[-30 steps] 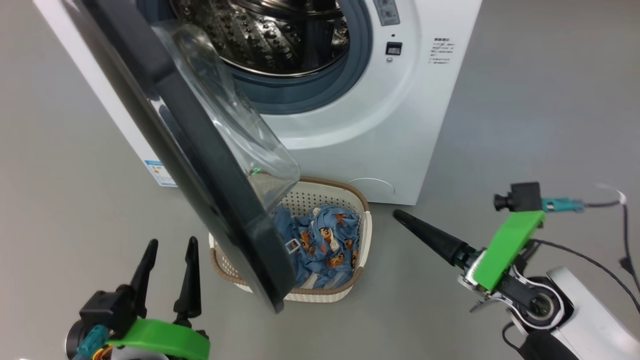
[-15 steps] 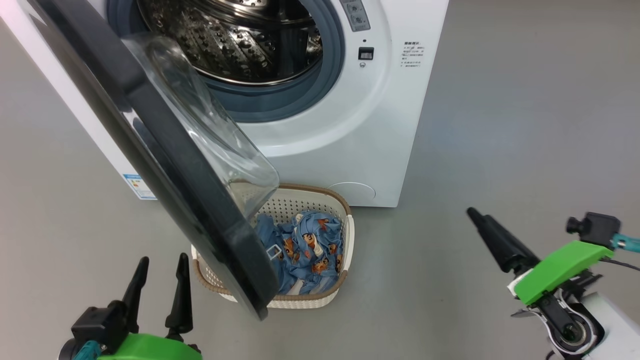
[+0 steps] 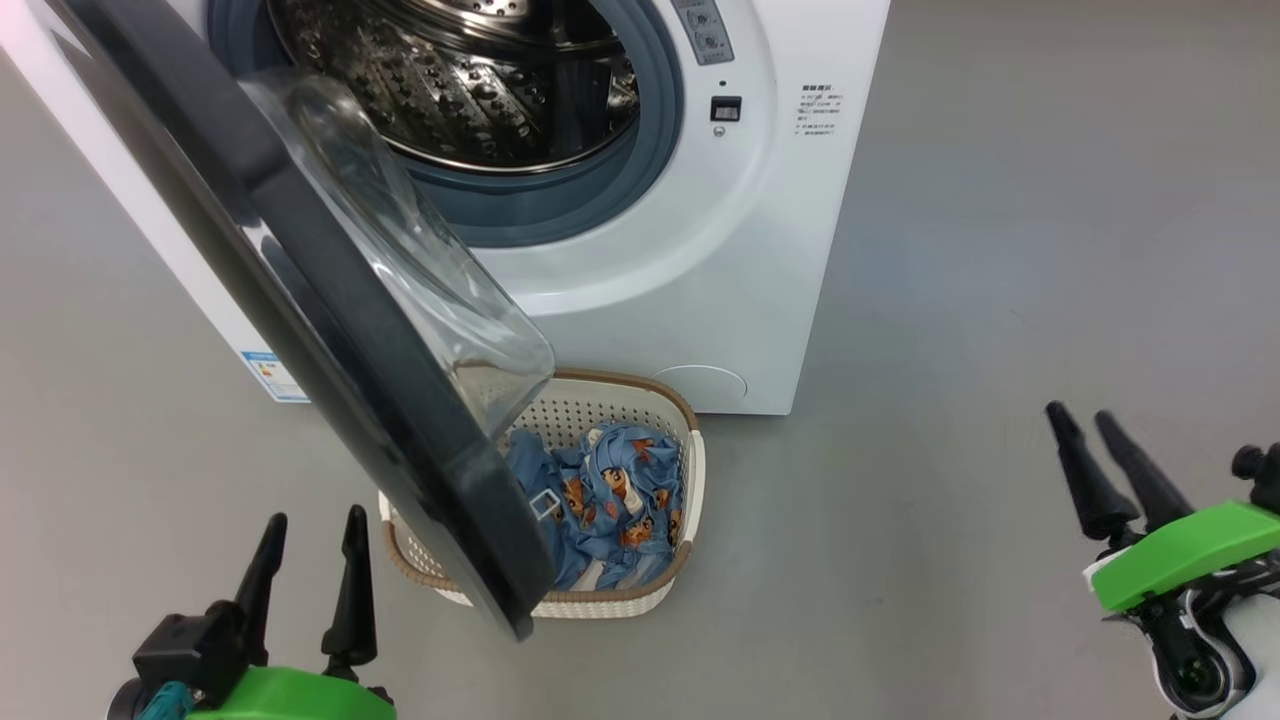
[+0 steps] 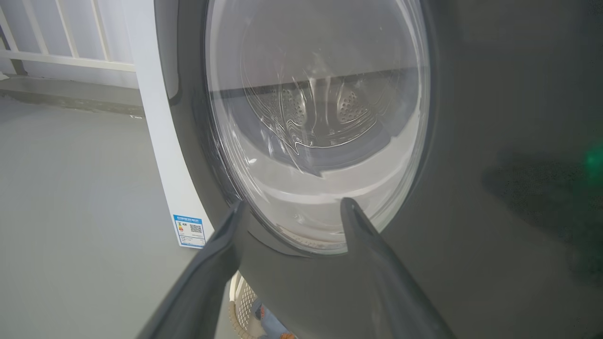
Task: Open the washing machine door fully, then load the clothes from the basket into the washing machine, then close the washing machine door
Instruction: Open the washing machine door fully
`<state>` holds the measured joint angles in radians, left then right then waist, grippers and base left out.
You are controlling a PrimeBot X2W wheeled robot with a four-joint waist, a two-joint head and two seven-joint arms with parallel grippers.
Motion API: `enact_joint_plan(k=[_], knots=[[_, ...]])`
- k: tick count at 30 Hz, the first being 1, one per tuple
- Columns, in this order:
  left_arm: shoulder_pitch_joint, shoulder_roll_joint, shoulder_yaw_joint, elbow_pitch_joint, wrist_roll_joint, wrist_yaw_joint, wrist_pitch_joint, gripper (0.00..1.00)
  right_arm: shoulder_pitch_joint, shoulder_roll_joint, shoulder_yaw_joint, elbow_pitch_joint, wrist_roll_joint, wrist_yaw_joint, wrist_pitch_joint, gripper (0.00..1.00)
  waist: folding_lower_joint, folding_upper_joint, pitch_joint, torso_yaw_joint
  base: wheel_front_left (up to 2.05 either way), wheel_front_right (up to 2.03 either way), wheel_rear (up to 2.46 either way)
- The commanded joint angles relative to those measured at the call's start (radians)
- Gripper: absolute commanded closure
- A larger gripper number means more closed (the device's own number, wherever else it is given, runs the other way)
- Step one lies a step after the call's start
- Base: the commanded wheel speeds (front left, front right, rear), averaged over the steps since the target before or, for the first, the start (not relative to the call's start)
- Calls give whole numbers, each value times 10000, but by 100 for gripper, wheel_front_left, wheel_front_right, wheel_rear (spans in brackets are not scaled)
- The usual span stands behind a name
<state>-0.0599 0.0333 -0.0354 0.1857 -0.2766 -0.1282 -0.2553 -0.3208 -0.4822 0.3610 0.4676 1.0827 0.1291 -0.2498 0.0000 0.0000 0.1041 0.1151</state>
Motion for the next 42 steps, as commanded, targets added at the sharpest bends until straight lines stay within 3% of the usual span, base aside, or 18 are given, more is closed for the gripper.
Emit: enact_joint_plan(k=[1,10,22,33,42], knots=[[-147,169,352,-232,78,-22,-65,0,298,-35,-75,-172,-369,16,-116,0,0,0,3,10,0,0,0],[-287,169,365,-276,140,-23,-65,0,1267,1094,-2332,-1255,-3419,16,-118,0,0,0,109,93,0,0,0],[-358,169,372,-322,210,-24,-65,0,2105,1806,-3295,-2542,-5621,16,-119,0,0,0,216,121,0,0,0],[-362,169,381,-263,187,-24,-65,0,2805,2338,-3716,-2291,-7256,16,-120,0,0,0,162,166,0,0,0],[-357,169,437,-191,124,-25,-65,0,2986,2551,-3731,-2137,-7631,16,-120,0,0,0,106,176,0,0,0]])
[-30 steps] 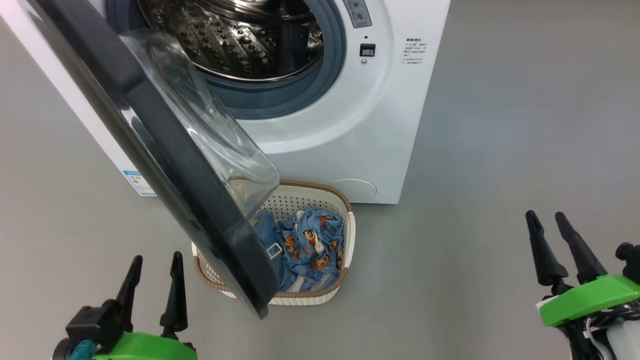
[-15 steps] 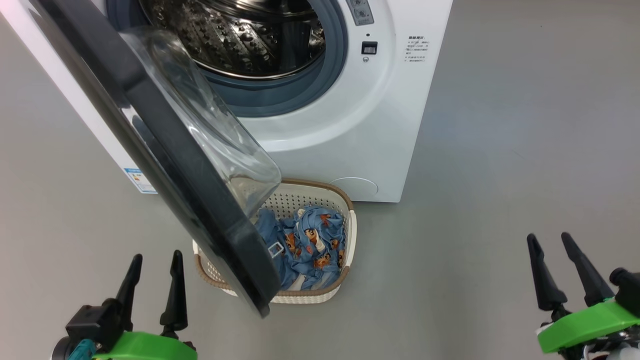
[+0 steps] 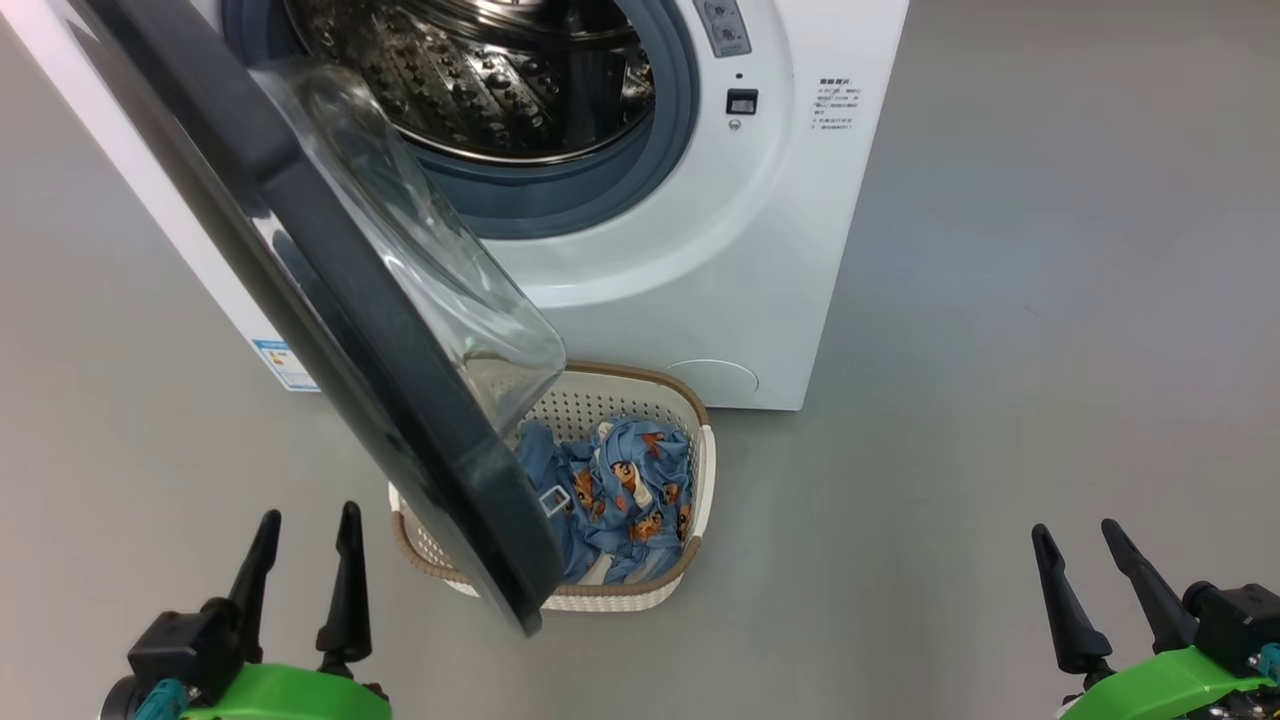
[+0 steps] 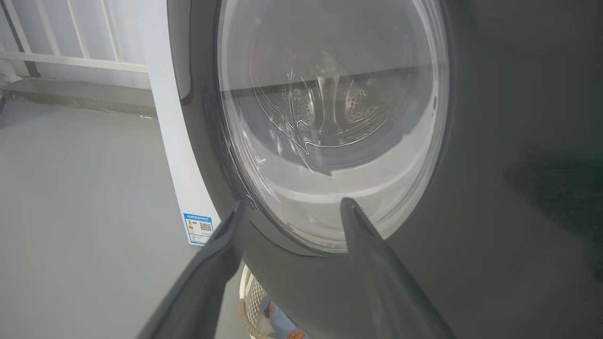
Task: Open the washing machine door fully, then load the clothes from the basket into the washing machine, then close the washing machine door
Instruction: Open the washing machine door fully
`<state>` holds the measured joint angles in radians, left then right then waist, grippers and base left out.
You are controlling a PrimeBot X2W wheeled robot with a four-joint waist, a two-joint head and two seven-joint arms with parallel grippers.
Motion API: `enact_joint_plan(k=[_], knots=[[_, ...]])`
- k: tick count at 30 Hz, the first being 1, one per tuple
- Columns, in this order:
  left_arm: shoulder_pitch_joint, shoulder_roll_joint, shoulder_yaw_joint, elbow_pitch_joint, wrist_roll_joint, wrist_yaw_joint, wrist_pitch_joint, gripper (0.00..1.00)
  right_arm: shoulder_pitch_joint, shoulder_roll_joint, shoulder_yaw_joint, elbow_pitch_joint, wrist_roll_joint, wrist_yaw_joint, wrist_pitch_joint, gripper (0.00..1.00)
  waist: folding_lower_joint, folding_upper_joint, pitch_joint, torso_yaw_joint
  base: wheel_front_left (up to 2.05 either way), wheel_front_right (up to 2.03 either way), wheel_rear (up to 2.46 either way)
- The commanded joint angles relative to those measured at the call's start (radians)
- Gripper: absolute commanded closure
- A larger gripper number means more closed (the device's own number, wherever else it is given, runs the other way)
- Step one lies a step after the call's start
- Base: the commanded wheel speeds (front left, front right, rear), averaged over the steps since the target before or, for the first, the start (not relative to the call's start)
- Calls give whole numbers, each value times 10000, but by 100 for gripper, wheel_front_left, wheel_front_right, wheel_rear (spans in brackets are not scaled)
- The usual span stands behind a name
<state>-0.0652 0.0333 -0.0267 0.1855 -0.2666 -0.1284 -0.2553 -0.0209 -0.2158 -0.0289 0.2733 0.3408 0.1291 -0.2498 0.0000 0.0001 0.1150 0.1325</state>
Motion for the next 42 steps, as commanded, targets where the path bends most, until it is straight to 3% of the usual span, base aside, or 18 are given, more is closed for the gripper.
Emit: enact_joint_plan(k=[1,2,3,4,14,20,25,31,32,36,42], knots=[[-305,169,361,-172,-1,-23,-65,0,-1,-100,153,-195,-232,16,-120,0,0,-1,-13,6,0,0,0],[-319,169,382,-172,-45,-23,-65,41,10,-89,140,-201,-253,16,-120,0,0,-1,-22,13,0,0,0],[-337,169,397,-190,-113,-23,-65,58,19,-78,123,-208,-268,16,-120,0,0,-1,-37,20,0,0,0],[-345,169,397,-207,-149,-23,-65,100,31,-69,103,-218,-286,16,-120,0,0,-1,-56,30,0,0,0],[-425,169,1143,-1797,-569,47,-65,100,200,42,27,-391,-450,16,-120,0,0,-1,-274,152,0,0,0],[-399,169,1104,-4165,-436,555,-65,100,256,70,-5,-474,-489,16,-120,0,0,-1,-331,187,0,0,0],[-347,169,106,-6048,-134,824,226,100,278,59,-60,-542,-526,16,-120,0,0,-1,-324,175,0,0,0],[-479,169,-1830,-7416,-100,857,1153,100,224,67,-128,-599,-597,16,-120,0,0,-1,-254,129,0,0,0],[-483,169,-2547,-7400,-252,866,1402,100,203,75,-139,-612,-613,16,-120,0,0,-1,-226,115,0,0,0],[-488,169,-3658,-6744,-693,892,1570,100,141,73,-127,-642,-645,16,-120,0,0,-1,-142,89,0,0,0],[-695,169,-4480,-4925,-1401,949,1169,100,12,50,-38,-654,-680,16,-120,0,0,-1,16,65,0,0,0]])
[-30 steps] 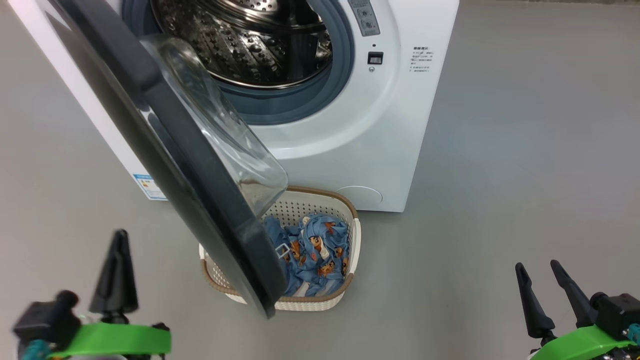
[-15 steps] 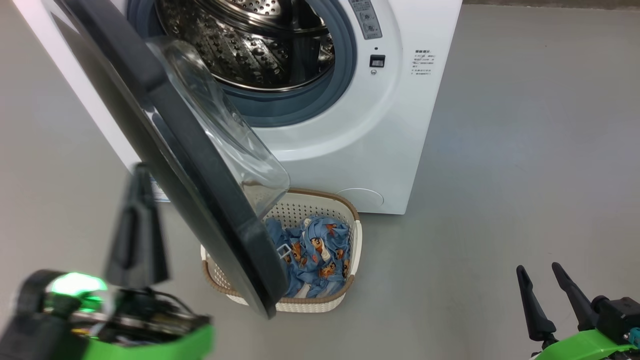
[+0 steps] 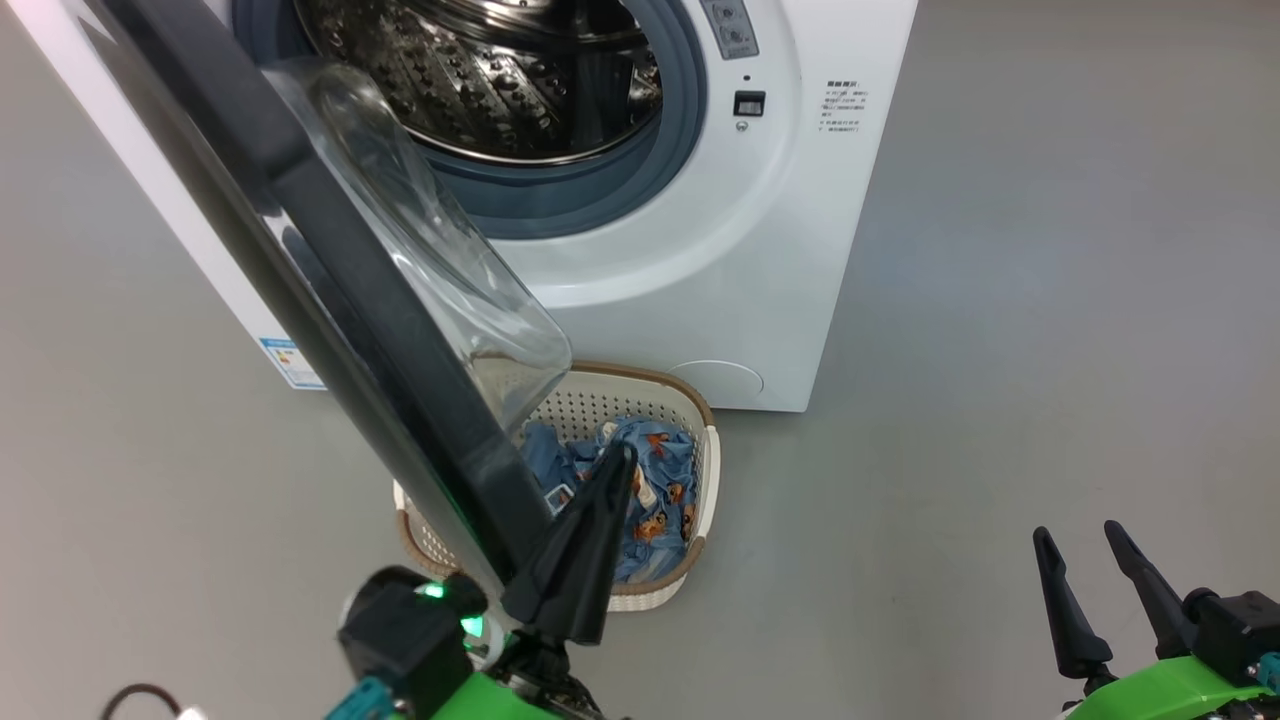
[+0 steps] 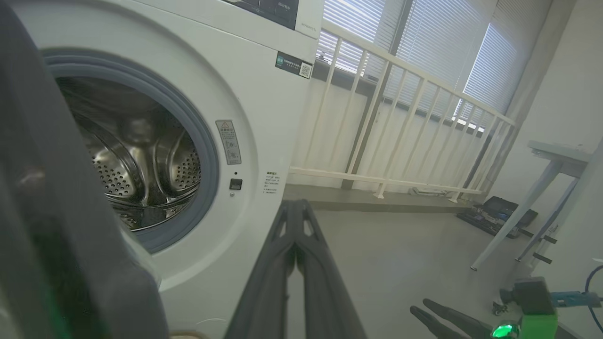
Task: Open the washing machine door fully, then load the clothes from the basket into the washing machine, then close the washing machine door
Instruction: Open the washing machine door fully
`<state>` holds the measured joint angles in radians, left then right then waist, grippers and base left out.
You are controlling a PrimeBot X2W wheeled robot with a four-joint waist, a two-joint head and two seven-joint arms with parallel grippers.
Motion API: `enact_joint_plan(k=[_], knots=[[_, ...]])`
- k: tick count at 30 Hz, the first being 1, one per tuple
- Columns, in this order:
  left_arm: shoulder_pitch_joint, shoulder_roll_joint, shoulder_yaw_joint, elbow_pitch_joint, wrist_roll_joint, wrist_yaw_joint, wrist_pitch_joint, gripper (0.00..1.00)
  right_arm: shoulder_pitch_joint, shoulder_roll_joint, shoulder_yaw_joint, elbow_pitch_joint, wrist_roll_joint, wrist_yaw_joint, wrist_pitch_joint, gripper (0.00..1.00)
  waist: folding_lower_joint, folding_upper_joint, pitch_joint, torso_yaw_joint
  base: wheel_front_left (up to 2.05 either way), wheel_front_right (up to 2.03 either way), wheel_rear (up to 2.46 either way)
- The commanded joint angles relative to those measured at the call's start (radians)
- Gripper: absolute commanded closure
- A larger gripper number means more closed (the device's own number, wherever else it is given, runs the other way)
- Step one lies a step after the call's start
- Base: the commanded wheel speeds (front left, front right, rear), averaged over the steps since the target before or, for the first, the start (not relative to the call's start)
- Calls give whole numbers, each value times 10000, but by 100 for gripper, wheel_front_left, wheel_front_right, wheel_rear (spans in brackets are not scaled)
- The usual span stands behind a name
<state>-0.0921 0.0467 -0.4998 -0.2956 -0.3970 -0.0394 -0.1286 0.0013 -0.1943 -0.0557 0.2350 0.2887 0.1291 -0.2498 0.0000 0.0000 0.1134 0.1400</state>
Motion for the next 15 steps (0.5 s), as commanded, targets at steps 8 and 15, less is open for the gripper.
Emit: enact_joint_plan(k=[8,15], knots=[[-724,35,128,1956,-536,125,-667,100,-296,-213,260,-288,-166,16,-120,0,0,0,108,7,0,0,0],[-1014,35,443,3073,-882,207,-1078,100,-280,-260,221,-295,-184,16,-120,0,0,0,91,108,0,0,0]])
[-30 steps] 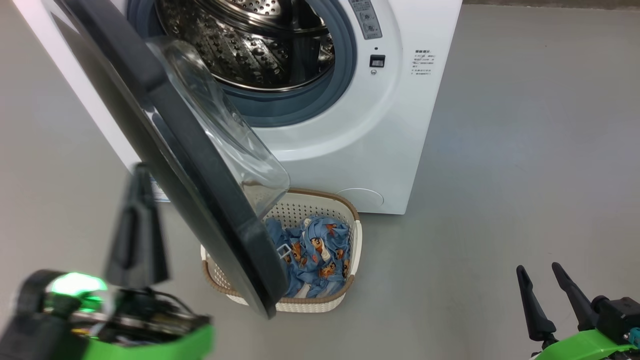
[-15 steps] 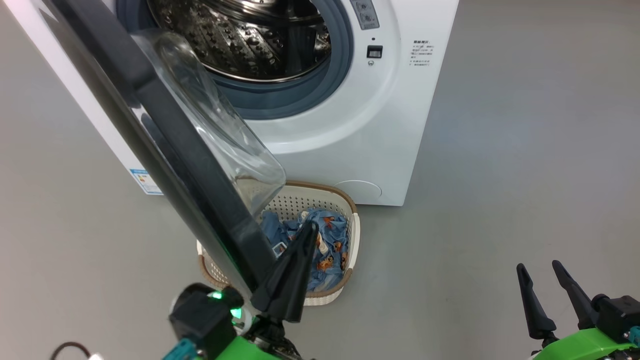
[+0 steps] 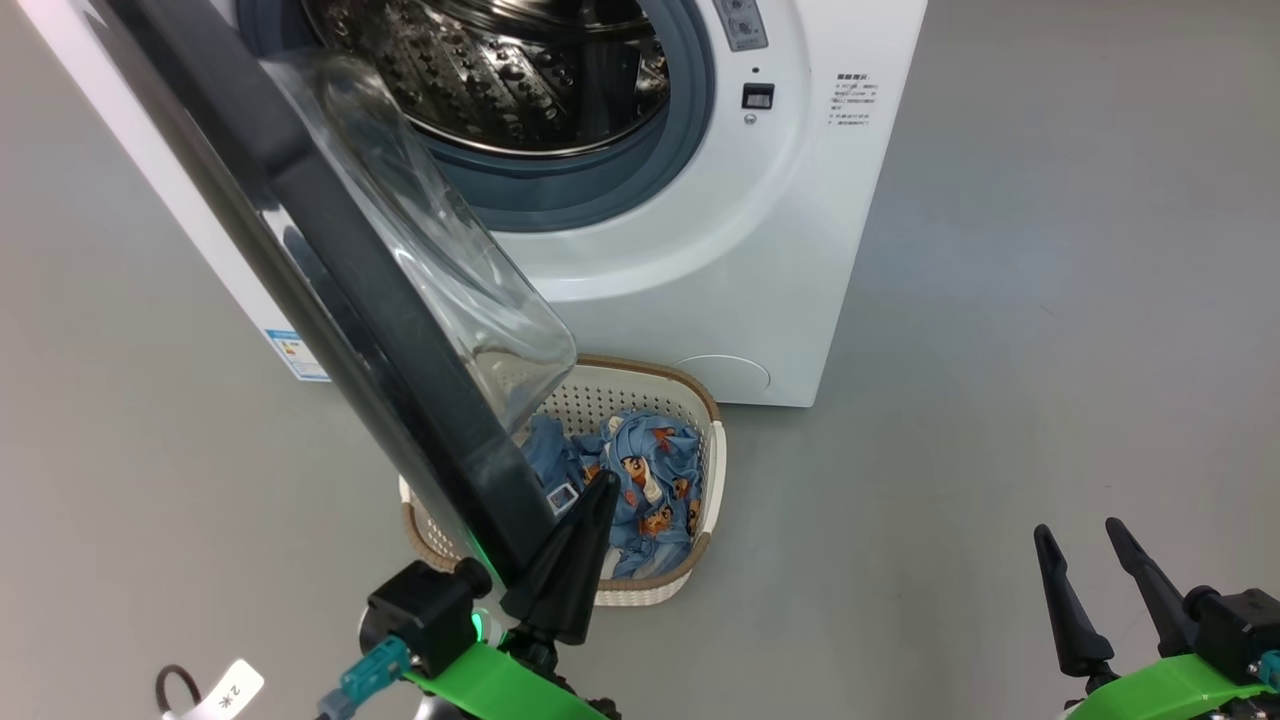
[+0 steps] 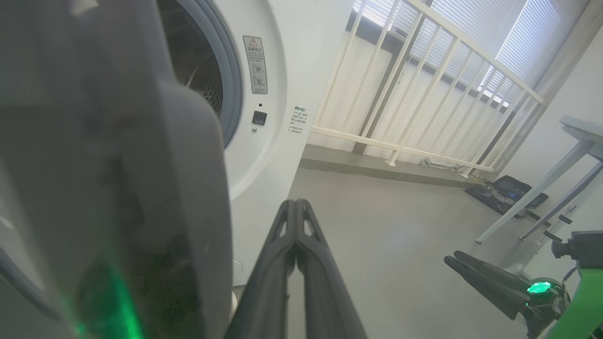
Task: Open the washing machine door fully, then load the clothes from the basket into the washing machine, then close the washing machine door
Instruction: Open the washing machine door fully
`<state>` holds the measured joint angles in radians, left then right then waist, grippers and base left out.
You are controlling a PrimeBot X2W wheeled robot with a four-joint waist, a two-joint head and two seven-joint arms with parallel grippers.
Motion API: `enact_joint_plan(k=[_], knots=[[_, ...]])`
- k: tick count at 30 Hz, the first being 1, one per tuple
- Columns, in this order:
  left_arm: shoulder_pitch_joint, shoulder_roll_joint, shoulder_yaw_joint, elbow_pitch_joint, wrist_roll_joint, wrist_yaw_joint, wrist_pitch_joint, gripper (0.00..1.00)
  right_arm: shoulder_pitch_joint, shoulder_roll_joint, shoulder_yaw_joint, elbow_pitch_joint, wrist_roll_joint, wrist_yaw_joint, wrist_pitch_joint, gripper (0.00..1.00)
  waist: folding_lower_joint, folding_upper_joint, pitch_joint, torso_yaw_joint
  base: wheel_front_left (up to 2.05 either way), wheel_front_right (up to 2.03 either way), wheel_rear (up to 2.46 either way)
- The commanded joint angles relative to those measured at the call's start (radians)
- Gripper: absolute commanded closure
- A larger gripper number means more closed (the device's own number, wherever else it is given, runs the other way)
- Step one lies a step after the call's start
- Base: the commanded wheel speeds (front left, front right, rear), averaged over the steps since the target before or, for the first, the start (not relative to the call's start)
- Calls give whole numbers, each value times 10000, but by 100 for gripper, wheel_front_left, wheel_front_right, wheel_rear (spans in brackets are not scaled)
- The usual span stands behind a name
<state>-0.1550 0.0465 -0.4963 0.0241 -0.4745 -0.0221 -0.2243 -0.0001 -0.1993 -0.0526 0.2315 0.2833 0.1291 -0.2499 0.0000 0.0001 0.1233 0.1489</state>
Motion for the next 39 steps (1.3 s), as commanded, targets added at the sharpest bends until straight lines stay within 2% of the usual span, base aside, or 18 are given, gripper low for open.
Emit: enact_joint_plan(k=[1,8,17,31,39], knots=[[-415,37,455,-8,-128,29,-154,100,-267,-217,187,-262,-133,16,-118,0,0,-1,-11,36,0,0,0],[-498,37,698,447,-108,7,-295,100,-286,-272,180,-314,-147,16,-118,0,0,-1,3,190,0,0,0],[-220,51,862,397,-8,55,-351,100,-361,-366,235,-379,-114,16,-118,0,0,-1,88,577,0,0,0],[323,159,1103,125,91,150,-369,100,-411,-536,391,-397,-103,16,-118,0,0,-1,119,1546,0,0,0],[687,232,1261,-282,222,413,-372,100,-385,-640,378,-430,-128,16,-118,0,0,-1,104,2328,0,0,0]])
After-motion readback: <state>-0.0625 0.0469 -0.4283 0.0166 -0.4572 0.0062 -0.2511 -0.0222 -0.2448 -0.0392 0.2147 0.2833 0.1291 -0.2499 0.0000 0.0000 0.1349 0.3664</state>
